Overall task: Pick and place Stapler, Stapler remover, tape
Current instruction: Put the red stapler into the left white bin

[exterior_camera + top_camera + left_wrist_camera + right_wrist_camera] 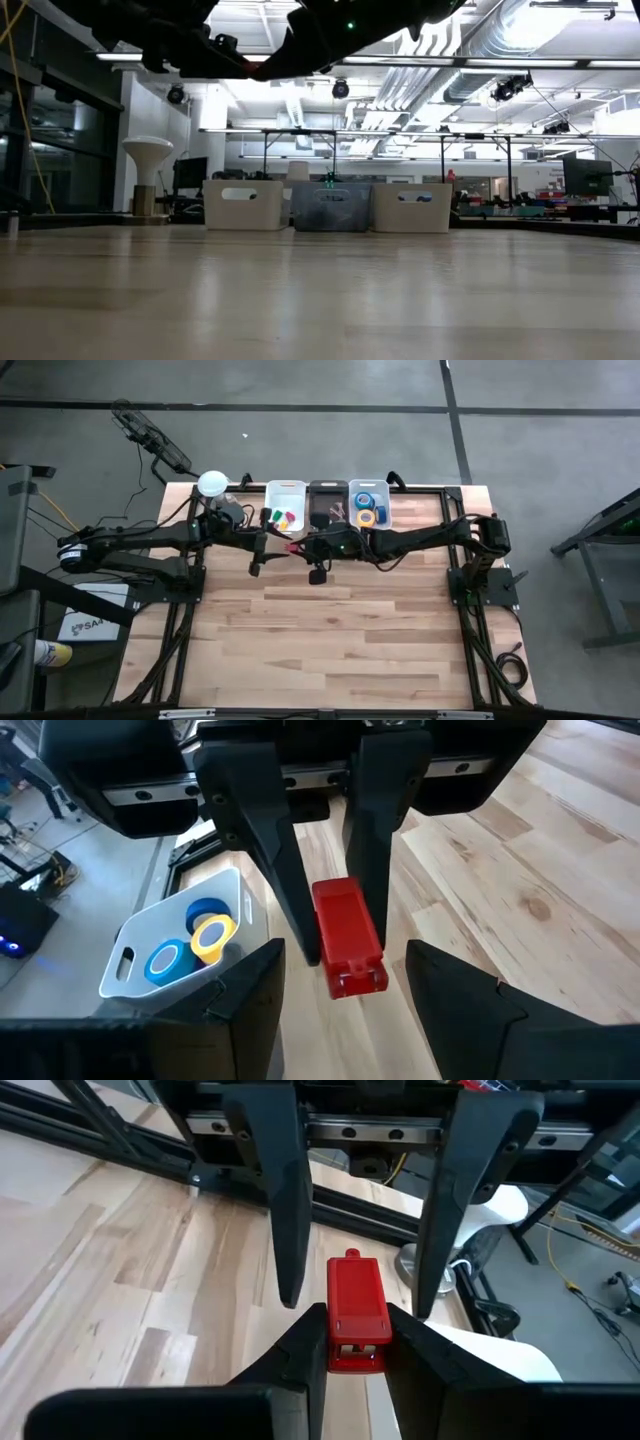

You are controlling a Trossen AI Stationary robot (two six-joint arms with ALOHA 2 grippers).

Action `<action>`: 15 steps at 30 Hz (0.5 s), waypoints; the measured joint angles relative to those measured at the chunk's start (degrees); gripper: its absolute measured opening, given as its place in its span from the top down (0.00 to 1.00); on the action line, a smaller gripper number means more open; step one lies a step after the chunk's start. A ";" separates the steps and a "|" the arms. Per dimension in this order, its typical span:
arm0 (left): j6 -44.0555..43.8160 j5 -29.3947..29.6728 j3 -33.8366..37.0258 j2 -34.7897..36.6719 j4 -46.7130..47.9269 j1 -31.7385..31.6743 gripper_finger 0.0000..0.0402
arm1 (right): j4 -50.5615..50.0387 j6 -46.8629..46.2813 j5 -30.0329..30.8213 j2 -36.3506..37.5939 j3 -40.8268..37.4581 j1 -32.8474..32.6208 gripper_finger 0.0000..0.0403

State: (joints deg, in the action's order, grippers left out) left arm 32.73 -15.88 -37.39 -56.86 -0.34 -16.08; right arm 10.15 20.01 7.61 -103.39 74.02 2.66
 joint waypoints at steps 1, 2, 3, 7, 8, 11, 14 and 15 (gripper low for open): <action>0.00 0.00 -0.02 0.00 0.00 0.00 0.49 | -0.02 0.00 0.11 0.00 0.00 0.00 0.82; 0.00 0.00 0.00 0.00 0.00 0.00 0.49 | -0.02 0.00 0.13 0.00 0.00 0.00 0.82; 0.00 0.00 -0.01 0.00 0.00 0.00 0.49 | -0.02 0.00 0.15 0.00 -0.01 0.00 0.82; -0.02 0.11 -0.01 -0.02 -0.04 -0.01 0.49 | -0.50 0.00 0.37 0.00 0.00 0.00 0.82; -0.02 0.11 0.00 -0.02 -0.07 0.00 0.49 | -0.60 0.00 0.59 0.00 -0.02 0.00 0.82; -0.04 0.11 -0.01 -0.02 -0.08 0.00 0.49 | -0.57 0.00 0.61 0.00 -0.02 0.00 0.82; -0.26 0.11 -0.02 -0.02 -0.09 0.00 0.53 | -0.61 0.02 0.61 0.00 -0.02 0.00 0.82; -0.27 0.11 -0.02 -0.02 -0.08 -0.02 0.55 | -0.59 0.02 0.61 0.00 -0.02 0.00 0.82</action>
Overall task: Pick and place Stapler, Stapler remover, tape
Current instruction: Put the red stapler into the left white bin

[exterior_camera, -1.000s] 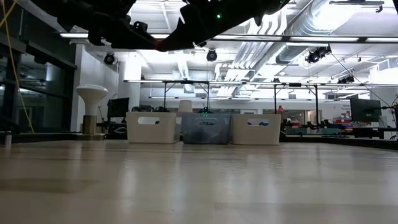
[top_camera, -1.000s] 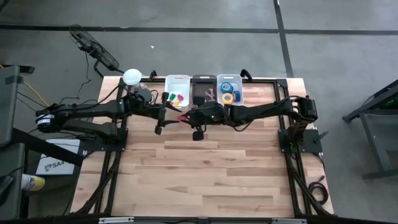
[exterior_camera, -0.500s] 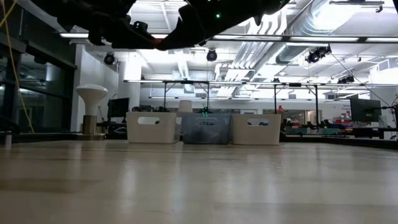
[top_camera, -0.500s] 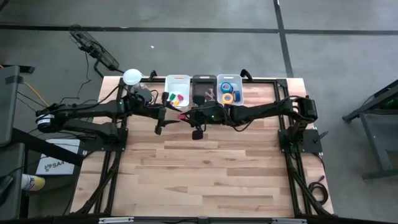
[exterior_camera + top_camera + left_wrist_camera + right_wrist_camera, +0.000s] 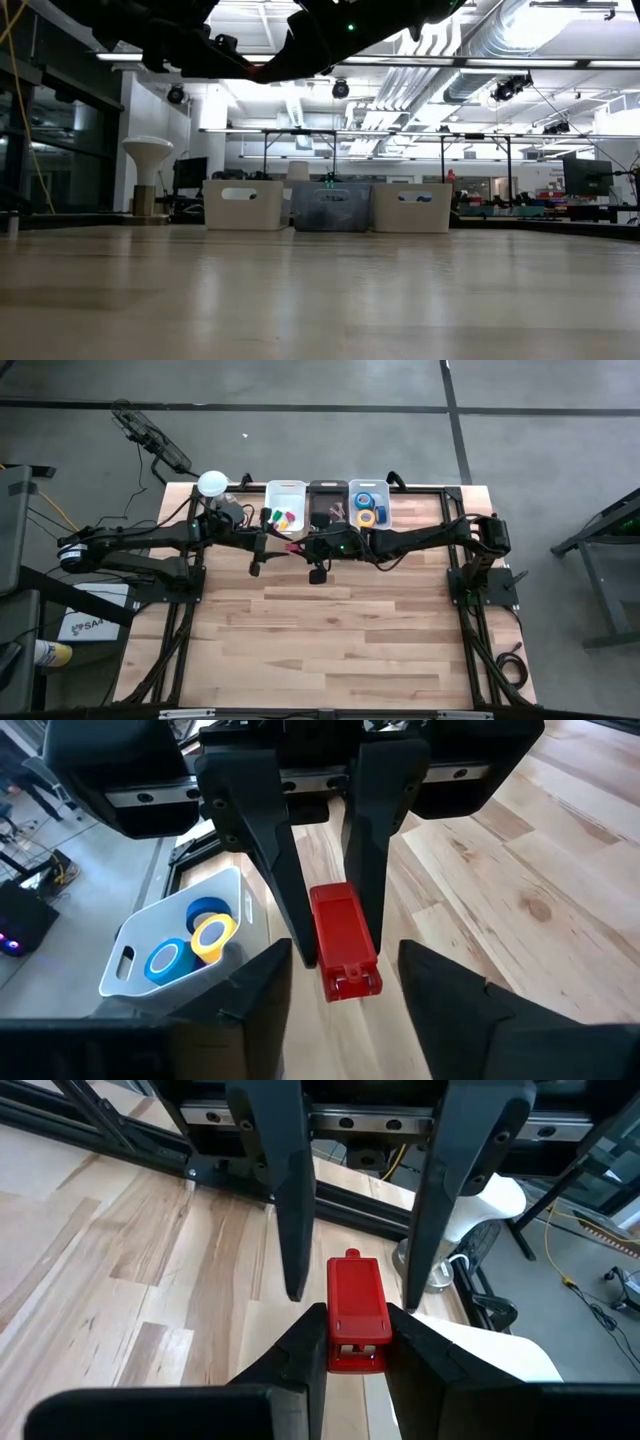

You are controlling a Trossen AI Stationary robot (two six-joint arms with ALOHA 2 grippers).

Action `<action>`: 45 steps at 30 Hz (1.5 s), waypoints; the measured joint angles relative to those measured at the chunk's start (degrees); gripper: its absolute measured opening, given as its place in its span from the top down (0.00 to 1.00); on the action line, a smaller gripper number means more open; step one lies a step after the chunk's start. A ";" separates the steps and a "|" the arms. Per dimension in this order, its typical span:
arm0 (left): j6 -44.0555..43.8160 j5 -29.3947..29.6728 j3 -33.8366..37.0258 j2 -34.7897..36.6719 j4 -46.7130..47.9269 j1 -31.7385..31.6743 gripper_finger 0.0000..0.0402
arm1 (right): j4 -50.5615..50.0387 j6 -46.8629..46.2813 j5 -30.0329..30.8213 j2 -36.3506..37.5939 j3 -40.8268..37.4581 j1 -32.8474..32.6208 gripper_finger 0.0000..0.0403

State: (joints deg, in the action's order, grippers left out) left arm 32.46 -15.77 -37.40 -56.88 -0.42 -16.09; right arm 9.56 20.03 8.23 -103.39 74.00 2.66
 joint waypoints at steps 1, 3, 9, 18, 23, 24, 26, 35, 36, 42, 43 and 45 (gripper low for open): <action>-0.02 0.00 0.02 0.00 0.01 0.02 0.57 | 0.00 -0.01 0.00 0.00 0.00 0.00 0.82; -0.21 0.02 -0.01 0.00 0.02 0.02 0.62 | -0.05 0.00 0.00 -0.01 0.00 0.00 0.82; -1.31 1.57 0.01 0.00 0.15 -0.01 0.77 | -0.10 -0.04 0.27 -0.02 0.00 0.02 0.82; -2.09 1.62 -0.01 0.00 0.21 -0.01 0.82 | -0.09 -0.09 0.46 -0.02 -0.02 0.02 0.82; -1.97 1.62 -0.01 0.00 0.17 -0.01 0.82 | -0.02 -0.04 1.63 -0.03 -0.02 -0.08 0.80; -1.87 1.60 -0.01 0.00 0.17 -0.01 0.82 | -0.03 -0.04 2.05 -0.04 -0.02 -0.19 0.79; -1.83 1.49 -0.01 0.00 0.17 -0.01 0.82 | -0.07 -0.14 3.11 -0.07 -0.02 -0.26 0.77; -1.44 3.00 -0.01 0.00 1.23 -0.01 0.82 | -0.90 -1.82 5.86 -0.09 -0.02 -0.44 0.63; -1.21 3.73 -0.01 0.00 1.56 -0.01 0.82 | -1.52 -1.86 7.27 -0.09 -0.02 -0.46 0.62; -1.01 13.60 -0.01 0.00 2.97 -0.01 0.82 | -10.67 -6.44 13.67 1.78 -0.02 -0.35 0.58; -0.98 16.24 -0.01 0.00 3.25 -0.01 0.82 | -12.04 -7.38 14.45 2.01 -0.02 -0.35 0.57; -1.00 20.94 -0.01 0.00 3.93 -0.03 0.82 | -14.93 -9.08 15.62 2.49 -0.02 -0.37 0.57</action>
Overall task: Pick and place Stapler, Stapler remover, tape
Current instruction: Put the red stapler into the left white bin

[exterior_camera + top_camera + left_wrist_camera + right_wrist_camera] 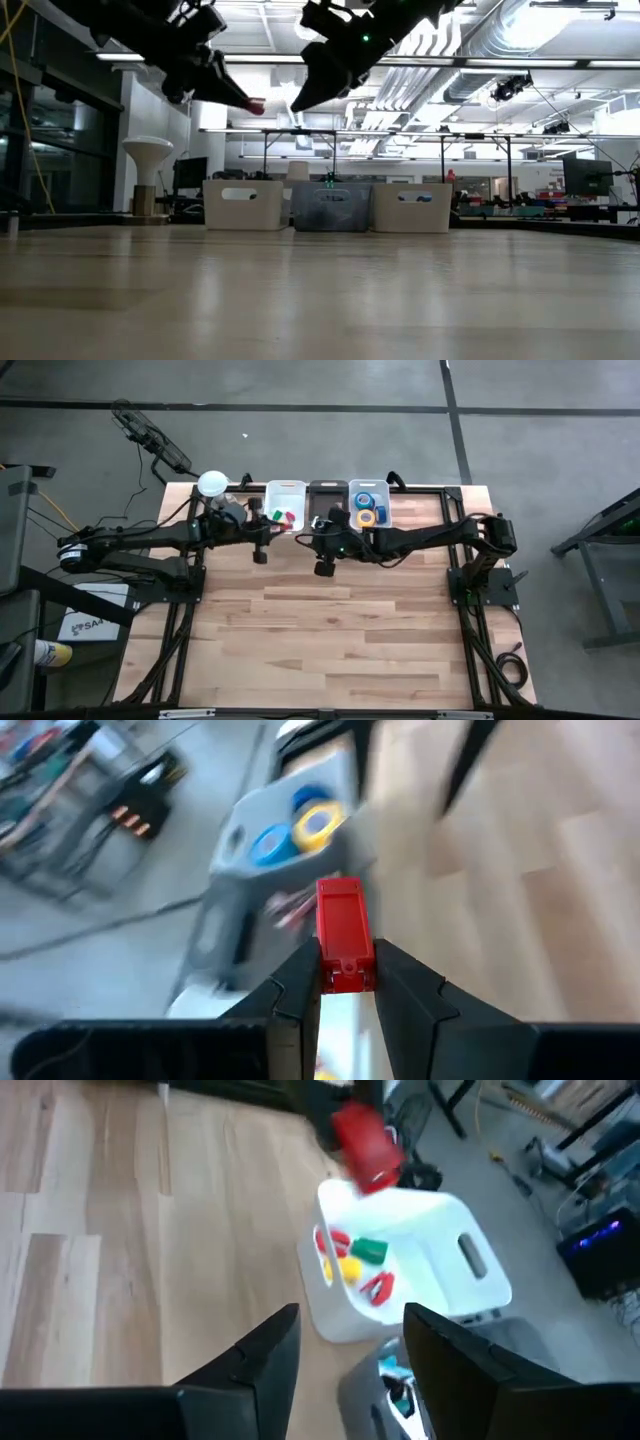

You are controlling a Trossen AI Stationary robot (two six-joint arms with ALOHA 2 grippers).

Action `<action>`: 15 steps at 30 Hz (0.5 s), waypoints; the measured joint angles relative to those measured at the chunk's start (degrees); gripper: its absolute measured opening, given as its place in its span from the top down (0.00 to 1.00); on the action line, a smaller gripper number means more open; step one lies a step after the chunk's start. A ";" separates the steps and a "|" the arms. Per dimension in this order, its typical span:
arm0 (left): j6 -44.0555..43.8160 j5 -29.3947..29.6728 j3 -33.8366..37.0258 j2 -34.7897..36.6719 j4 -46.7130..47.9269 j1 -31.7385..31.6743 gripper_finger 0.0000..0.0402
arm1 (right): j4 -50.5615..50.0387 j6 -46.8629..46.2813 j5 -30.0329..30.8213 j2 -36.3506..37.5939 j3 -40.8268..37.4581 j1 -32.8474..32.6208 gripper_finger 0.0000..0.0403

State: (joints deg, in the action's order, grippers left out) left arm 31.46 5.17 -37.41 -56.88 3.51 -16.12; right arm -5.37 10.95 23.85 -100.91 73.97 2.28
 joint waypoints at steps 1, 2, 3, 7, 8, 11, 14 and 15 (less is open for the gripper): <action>-0.02 2.10 0.00 0.00 0.21 0.00 0.82 | -1.00 -0.79 0.30 0.08 0.00 0.00 0.57; 0.02 3.90 0.00 0.00 0.32 -0.03 0.82 | -1.56 -1.52 0.27 0.09 0.00 0.00 0.57; 0.01 5.42 0.00 0.00 0.53 -0.04 0.82 | -2.46 -1.85 0.29 0.09 0.00 0.00 0.57; 0.01 11.04 0.00 -0.84 1.06 -0.18 0.82 | -4.93 -2.21 0.27 0.11 -0.27 0.00 0.57; 0.00 11.67 0.00 -1.28 1.13 -0.61 0.82 | -5.10 -2.55 0.27 0.14 -0.60 0.01 0.57; -0.30 11.21 -0.02 -3.47 0.76 -2.88 0.82 | -7.16 -3.90 0.05 0.14 -1.09 0.40 0.57; -0.54 10.22 0.00 -6.26 0.66 -6.20 0.82 | -9.57 -5.63 0.04 0.14 -1.07 1.03 0.57; -0.69 10.17 0.00 -7.16 0.12 -7.39 0.82 | -10.47 -6.15 0.05 0.14 -1.07 1.20 0.57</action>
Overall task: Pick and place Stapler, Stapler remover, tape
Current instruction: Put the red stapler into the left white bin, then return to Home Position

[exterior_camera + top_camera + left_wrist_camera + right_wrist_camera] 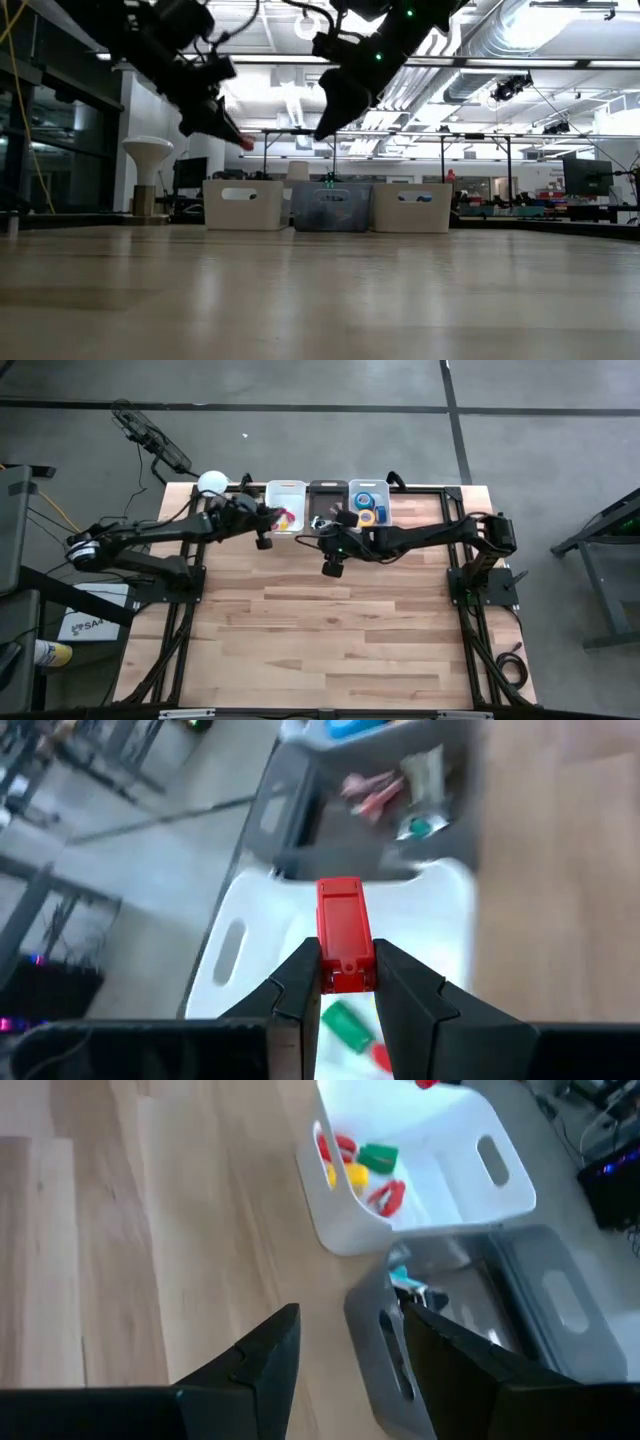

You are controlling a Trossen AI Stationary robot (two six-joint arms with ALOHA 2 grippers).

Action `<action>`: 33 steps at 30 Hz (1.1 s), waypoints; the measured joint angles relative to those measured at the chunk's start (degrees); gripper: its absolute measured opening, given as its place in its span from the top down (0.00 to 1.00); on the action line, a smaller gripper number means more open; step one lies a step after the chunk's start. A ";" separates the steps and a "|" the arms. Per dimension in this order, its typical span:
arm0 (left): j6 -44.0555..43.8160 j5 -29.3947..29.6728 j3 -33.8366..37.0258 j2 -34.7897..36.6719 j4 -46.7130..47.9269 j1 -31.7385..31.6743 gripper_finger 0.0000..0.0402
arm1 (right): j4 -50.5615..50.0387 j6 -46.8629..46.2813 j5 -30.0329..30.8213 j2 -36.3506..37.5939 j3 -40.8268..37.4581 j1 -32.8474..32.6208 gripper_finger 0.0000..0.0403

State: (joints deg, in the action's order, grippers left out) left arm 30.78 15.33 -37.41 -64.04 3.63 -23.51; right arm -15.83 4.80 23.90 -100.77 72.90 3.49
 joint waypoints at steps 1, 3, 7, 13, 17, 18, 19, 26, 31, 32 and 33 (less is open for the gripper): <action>-0.28 -0.58 -0.02 -0.94 -0.59 -1.26 0.82 | -0.73 -0.48 -0.04 0.00 0.00 0.27 0.57; -1.17 -3.46 -0.02 -2.46 -0.64 -4.30 0.82 | -1.45 -1.00 -0.02 0.00 0.00 0.44 0.57; -3.04 -10.49 -0.04 -5.50 -1.06 -9.90 0.82 | -4.04 -1.67 -0.37 0.00 0.00 0.68 0.57; -7.16 -21.40 -0.07 -10.05 -0.81 -16.59 0.82 | -6.68 -1.98 -0.27 0.00 0.00 0.66 0.57; -10.09 -25.96 -0.07 -12.08 -1.07 -19.12 0.82 | -8.23 -3.27 -0.26 0.00 0.00 0.66 0.57; -10.27 -26.54 -0.07 -12.58 -0.96 -19.44 0.82 | -8.42 -3.37 -0.28 0.00 0.00 0.66 0.57; -10.35 -26.82 -0.07 -12.89 -0.91 -19.66 0.82 | -8.53 -3.50 -0.26 0.00 0.00 0.66 0.57; -10.75 -27.65 -0.07 -13.76 -0.89 -19.60 0.81 | -7.11 -3.98 -0.30 0.00 -1.96 0.66 0.57; -10.72 -28.04 -0.07 -13.76 -0.98 -19.60 0.73 | -6.04 -4.02 -0.42 0.00 -4.05 0.66 0.57; -10.59 -28.04 -0.07 -13.76 -0.95 -19.60 0.70 | -5.77 -4.11 -0.42 0.00 -4.29 0.66 0.57; -10.37 -28.04 -0.07 -13.76 -0.95 -19.60 0.68 | -5.94 -4.50 -0.42 0.00 -4.42 0.66 0.57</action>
State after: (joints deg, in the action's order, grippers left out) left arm 20.41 -12.71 -37.47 -77.80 2.68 -43.11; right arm -21.78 0.30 23.48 -100.77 68.49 4.14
